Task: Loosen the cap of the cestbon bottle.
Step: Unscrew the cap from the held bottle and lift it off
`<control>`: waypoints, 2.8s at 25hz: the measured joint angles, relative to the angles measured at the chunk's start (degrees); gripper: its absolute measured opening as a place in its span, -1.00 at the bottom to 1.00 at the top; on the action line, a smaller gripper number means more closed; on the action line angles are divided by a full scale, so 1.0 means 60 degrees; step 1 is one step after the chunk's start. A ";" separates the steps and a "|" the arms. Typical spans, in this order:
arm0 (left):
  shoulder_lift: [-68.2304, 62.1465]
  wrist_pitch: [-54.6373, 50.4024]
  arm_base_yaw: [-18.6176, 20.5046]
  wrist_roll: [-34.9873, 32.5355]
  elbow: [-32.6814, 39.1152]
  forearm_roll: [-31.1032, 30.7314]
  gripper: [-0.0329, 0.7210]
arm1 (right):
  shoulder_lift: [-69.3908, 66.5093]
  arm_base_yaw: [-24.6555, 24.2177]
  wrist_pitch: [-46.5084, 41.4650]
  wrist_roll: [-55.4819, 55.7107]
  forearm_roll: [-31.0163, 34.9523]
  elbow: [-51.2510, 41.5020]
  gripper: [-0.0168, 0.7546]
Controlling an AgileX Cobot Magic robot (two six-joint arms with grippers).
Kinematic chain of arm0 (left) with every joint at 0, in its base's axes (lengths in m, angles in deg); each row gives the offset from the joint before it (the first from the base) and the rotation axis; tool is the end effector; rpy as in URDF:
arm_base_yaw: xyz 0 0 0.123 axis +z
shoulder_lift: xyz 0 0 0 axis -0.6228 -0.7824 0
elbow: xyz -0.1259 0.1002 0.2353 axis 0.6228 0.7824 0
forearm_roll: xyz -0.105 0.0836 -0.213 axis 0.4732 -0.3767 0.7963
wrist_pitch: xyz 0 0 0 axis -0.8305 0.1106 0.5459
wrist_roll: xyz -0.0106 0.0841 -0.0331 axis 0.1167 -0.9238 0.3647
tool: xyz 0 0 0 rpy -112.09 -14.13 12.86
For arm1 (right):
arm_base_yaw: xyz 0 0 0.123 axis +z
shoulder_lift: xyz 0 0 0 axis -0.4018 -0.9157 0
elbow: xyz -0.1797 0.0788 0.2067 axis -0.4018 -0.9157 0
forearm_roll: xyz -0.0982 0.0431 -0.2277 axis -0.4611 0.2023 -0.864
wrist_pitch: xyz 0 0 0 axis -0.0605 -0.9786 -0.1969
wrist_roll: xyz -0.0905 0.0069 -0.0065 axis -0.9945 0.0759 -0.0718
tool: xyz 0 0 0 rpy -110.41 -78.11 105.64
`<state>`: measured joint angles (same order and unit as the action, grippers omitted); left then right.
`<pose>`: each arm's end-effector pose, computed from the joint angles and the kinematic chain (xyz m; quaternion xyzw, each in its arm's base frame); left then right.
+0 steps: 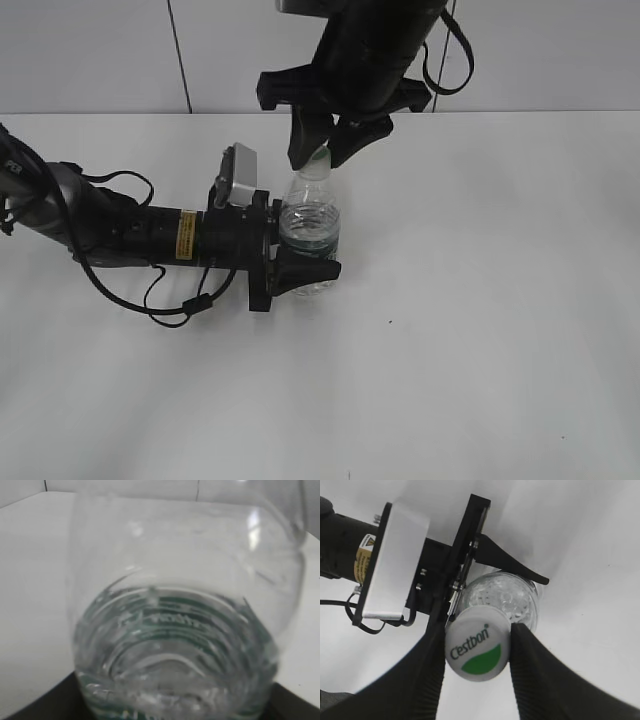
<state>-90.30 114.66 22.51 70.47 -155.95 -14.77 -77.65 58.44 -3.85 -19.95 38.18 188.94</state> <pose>0.3659 -0.1916 0.0508 0.5245 0.5867 -0.4330 0.4396 0.3513 0.2691 0.2587 -0.2297 0.9503 0.1725 0.1200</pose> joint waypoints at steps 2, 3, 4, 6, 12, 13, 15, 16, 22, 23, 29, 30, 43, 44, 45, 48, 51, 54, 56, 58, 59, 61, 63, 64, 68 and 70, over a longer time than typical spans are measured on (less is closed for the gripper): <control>0.0000 0.0000 0.0000 -0.0030 0.0000 0.0000 0.16 | 0.0000 0.0000 -0.0019 -0.0626 -0.0012 0.0009 -0.17; 0.0000 0.0000 0.0000 -0.0041 0.0000 0.0000 0.16 | 0.0000 0.0000 -0.0019 -0.0975 -0.0012 0.0009 -0.17; 0.0000 0.0000 0.0000 -0.0051 0.0000 0.0000 0.16 | 0.0000 0.0000 -0.0021 -0.1324 -0.0012 0.0009 -0.17; 0.0000 0.0000 0.0000 -0.0061 0.0000 0.0000 0.16 | 0.0000 0.0000 -0.0029 -0.1995 -0.0012 0.0011 -0.17; 0.0000 0.0010 0.0000 -0.0103 0.0000 -0.0018 0.16 | 0.0000 0.0000 -0.0073 -0.4545 0.0113 0.0019 -0.18; 0.0000 0.0027 0.0000 -0.0114 0.0000 -0.0018 0.16 | 0.0000 0.0000 -0.0081 -0.4914 0.0149 0.0019 -0.18; 0.0000 0.0028 0.0000 -0.0138 0.0000 -0.0046 0.16 | 0.0000 0.0000 -0.0128 -0.5507 0.0166 0.0019 -0.18; 0.0000 0.0028 0.0000 -0.0138 0.0000 -0.0045 0.16 | 0.0000 0.0000 -0.0150 -0.5823 0.0185 0.0019 -0.18; 0.0000 0.0036 0.0000 -0.0163 0.0000 -0.0111 0.16 | 0.0000 0.0000 -0.0238 -0.7695 0.0217 0.0019 -0.18; 0.0000 0.0036 0.0000 -0.0175 0.0000 -0.0125 0.16 | 0.0000 0.0000 -0.0274 -0.8110 0.0228 0.0021 -0.18; 0.0000 0.0083 -0.0010 -0.0206 0.0000 -0.0223 0.16 | 0.0009 0.0000 -0.0408 -1.0382 0.0228 0.0041 -0.18; 0.0000 0.0103 -0.0010 -0.0206 0.0000 -0.0242 0.16 | 0.0009 0.0000 -0.0417 -1.0835 0.0228 0.0041 -0.18; 0.0000 0.0114 -0.0010 -0.0217 0.0000 -0.0316 0.16 | 0.0000 0.0000 -0.0428 -1.4138 0.0228 0.0041 -0.18; 0.0000 0.0122 -0.0010 -0.0217 0.0000 -0.0328 0.16 | 0.0000 0.0000 -0.0428 -1.4101 0.0230 0.0041 -0.18; 0.0000 0.0122 -0.0010 -0.0217 0.0000 -0.0338 0.16 | 0.0000 0.0000 -0.0428 -1.4023 0.0230 0.0041 -0.18; 0.0000 0.0124 -0.0010 -0.0217 0.0000 -0.0346 0.16 | 0.0000 0.0000 -0.0428 -1.3842 0.0230 0.0041 -0.18; 0.0000 0.0153 -0.0010 -0.0217 0.0000 -0.0384 0.16 | 0.0000 0.0000 -0.0445 -1.3755 0.0324 0.0041 -0.18; 0.0000 0.0174 -0.0010 -0.0217 0.0000 -0.0429 0.16 | 0.0000 0.0000 -0.0477 -1.3735 0.0374 0.0041 -0.18; 0.0000 0.0182 -0.0010 -0.0217 0.0000 -0.0449 0.16 | 0.0000 0.0000 -0.0528 -1.3713 0.0374 0.0041 -0.17; 0.0000 0.0193 -0.0010 -0.0208 0.0000 -0.0470 0.16 | 0.0000 0.0000 -0.0574 -1.3694 0.0383 0.0041 -0.13; 0.0000 0.0196 -0.0010 -0.0208 0.0000 -0.0492 0.16 | 0.0000 0.0000 -0.0610 -1.3694 0.0383 0.0041 -0.11; 0.0000 0.0219 -0.0010 -0.0208 0.0000 -0.0523 0.16 | 0.0000 0.0000 -0.0684 -1.3685 0.0405 0.0041 -0.07; 0.0000 0.0226 -0.0010 -0.0201 0.0000 -0.0534 0.16 | 0.0000 0.0000 -0.0731 -1.3530 0.0444 0.0041 -0.02; 0.0000 0.0231 -0.0010 -0.0198 0.0000 -0.0534 0.16 | 0.0000 0.0000 -0.0752 -1.3418 0.0462 0.0041 0.03; 0.0000 0.0231 -0.0010 -0.0127 0.0000 -0.0534 0.16 | 0.0000 0.0000 -0.0883 -1.2873 0.0504 0.0041 0.26; 0.0000 0.0231 -0.0010 -0.0127 0.0000 -0.0534 0.16 | 0.0000 0.0000 -0.0924 -1.2544 0.0549 0.0041 0.32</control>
<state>-90.30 116.04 22.45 69.71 -155.95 -17.97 -77.65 58.44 -9.40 -95.21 41.48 189.18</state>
